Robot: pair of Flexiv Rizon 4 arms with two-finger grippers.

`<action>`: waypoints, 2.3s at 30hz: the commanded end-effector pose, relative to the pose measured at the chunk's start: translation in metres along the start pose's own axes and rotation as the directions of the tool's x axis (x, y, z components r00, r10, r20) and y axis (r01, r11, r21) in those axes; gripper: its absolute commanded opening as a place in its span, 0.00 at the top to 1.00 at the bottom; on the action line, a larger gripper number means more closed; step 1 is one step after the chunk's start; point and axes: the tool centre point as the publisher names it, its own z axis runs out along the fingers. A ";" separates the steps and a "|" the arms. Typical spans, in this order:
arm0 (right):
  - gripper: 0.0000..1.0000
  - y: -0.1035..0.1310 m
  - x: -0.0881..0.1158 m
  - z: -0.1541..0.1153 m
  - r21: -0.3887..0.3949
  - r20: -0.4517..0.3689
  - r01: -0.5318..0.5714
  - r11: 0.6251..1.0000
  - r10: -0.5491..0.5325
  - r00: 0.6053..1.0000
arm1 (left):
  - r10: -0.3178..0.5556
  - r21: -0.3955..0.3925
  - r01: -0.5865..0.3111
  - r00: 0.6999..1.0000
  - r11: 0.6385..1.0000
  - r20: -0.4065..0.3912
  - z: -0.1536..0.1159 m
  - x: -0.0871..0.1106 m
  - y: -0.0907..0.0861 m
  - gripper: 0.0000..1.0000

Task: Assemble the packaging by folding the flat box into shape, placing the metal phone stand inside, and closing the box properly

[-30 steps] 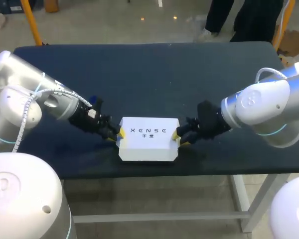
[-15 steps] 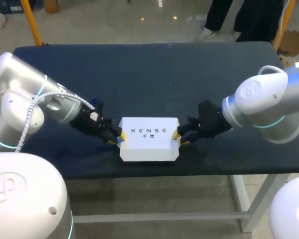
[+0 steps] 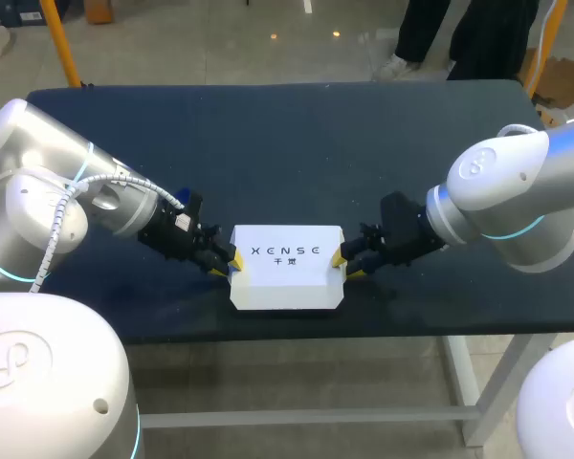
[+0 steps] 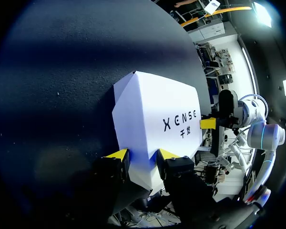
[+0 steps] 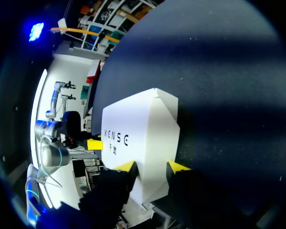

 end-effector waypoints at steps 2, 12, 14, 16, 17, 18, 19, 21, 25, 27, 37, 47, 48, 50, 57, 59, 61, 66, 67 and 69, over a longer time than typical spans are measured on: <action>0.56 -0.001 0.000 0.003 -0.025 0.033 -0.004 1.000 0.005 0.999 | -0.004 0.009 0.004 1.000 1.000 0.031 0.010 0.002 0.001 0.61; 0.57 -0.001 0.000 0.003 -0.025 0.033 -0.004 1.000 0.005 0.999 | -0.004 0.009 0.004 1.000 1.000 0.031 0.010 0.002 0.001 0.60; 0.58 -0.001 0.000 0.003 -0.025 0.033 -0.004 1.000 0.005 0.999 | -0.004 0.009 0.004 1.000 1.000 0.031 0.010 0.002 0.001 0.60; 0.58 -0.001 0.000 0.003 -0.025 0.033 -0.004 1.000 0.005 0.999 | -0.004 0.009 0.004 1.000 1.000 0.031 0.010 0.002 0.001 0.60; 0.58 -0.001 0.000 0.003 -0.025 0.033 -0.004 1.000 0.005 0.999 | -0.004 0.009 0.004 1.000 1.000 0.031 0.010 0.002 0.001 0.61; 0.59 -0.001 0.000 0.003 -0.025 0.033 -0.004 1.000 0.005 0.999 | -0.004 0.009 0.004 1.000 1.000 0.031 0.010 0.002 0.001 0.60; 0.59 -0.001 0.000 0.003 -0.025 0.033 -0.004 1.000 0.005 0.999 | -0.004 0.009 0.004 1.000 1.000 0.031 0.010 0.002 0.001 0.60; 0.59 -0.001 0.000 0.003 -0.025 0.033 -0.004 1.000 0.005 0.999 | -0.004 0.009 0.004 1.000 1.000 0.031 0.010 0.002 0.001 0.60; 0.59 -0.001 0.000 0.003 -0.025 0.033 -0.004 1.000 0.005 0.999 | -0.004 0.009 0.004 1.000 1.000 0.031 0.010 0.002 0.001 0.57; 0.59 -0.001 0.000 0.003 -0.025 0.033 -0.004 1.000 0.005 0.999 | -0.004 0.009 0.004 1.000 1.000 0.031 0.010 0.002 0.001 0.56; 0.59 -0.001 0.000 0.003 -0.025 0.033 -0.004 1.000 0.005 0.999 | -0.004 0.009 0.004 1.000 1.000 0.031 0.010 0.002 0.001 0.54; 0.60 -0.001 0.000 0.003 -0.025 0.033 -0.004 1.000 0.005 0.999 | -0.004 0.009 0.004 1.000 1.000 0.031 0.010 0.002 0.001 0.52; 0.60 -0.001 0.000 0.003 -0.025 0.033 -0.004 1.000 0.005 0.999 | -0.004 0.009 0.004 1.000 1.000 0.031 0.010 0.002 0.001 0.51; 0.60 -0.001 0.000 0.003 -0.025 0.033 -0.004 1.000 0.005 0.999 | -0.004 0.009 0.004 1.000 1.000 0.031 0.010 0.002 0.001 0.51; 0.55 -0.001 0.000 0.003 -0.025 0.033 -0.004 1.000 0.005 0.999 | 0.002 0.012 -0.002 0.999 1.000 0.033 0.011 0.003 -0.002 0.53; 0.53 0.000 0.000 0.002 -0.027 0.027 -0.005 1.000 0.005 1.000 | 0.003 0.011 -0.003 1.000 1.000 0.031 0.011 0.003 -0.002 0.53; 0.52 0.000 0.000 0.002 -0.027 0.024 -0.004 1.000 0.005 1.000 | 0.005 0.010 -0.006 1.000 1.000 0.029 0.011 0.003 -0.003 0.54; 0.51 0.001 -0.001 0.002 -0.021 0.017 -0.001 1.000 0.001 1.000 | 0.010 0.008 -0.010 1.000 1.000 0.025 0.011 0.003 -0.003 0.54; 0.51 0.001 -0.001 0.002 -0.019 0.015 0.000 1.000 0.000 1.000 | 0.010 0.007 -0.010 1.000 1.000 0.026 0.012 0.003 -0.004 0.55; 0.52 0.002 -0.001 0.002 -0.016 0.013 0.002 1.000 -0.002 1.000 | 0.011 0.004 -0.011 1.000 1.000 0.027 0.012 0.003 -0.004 0.56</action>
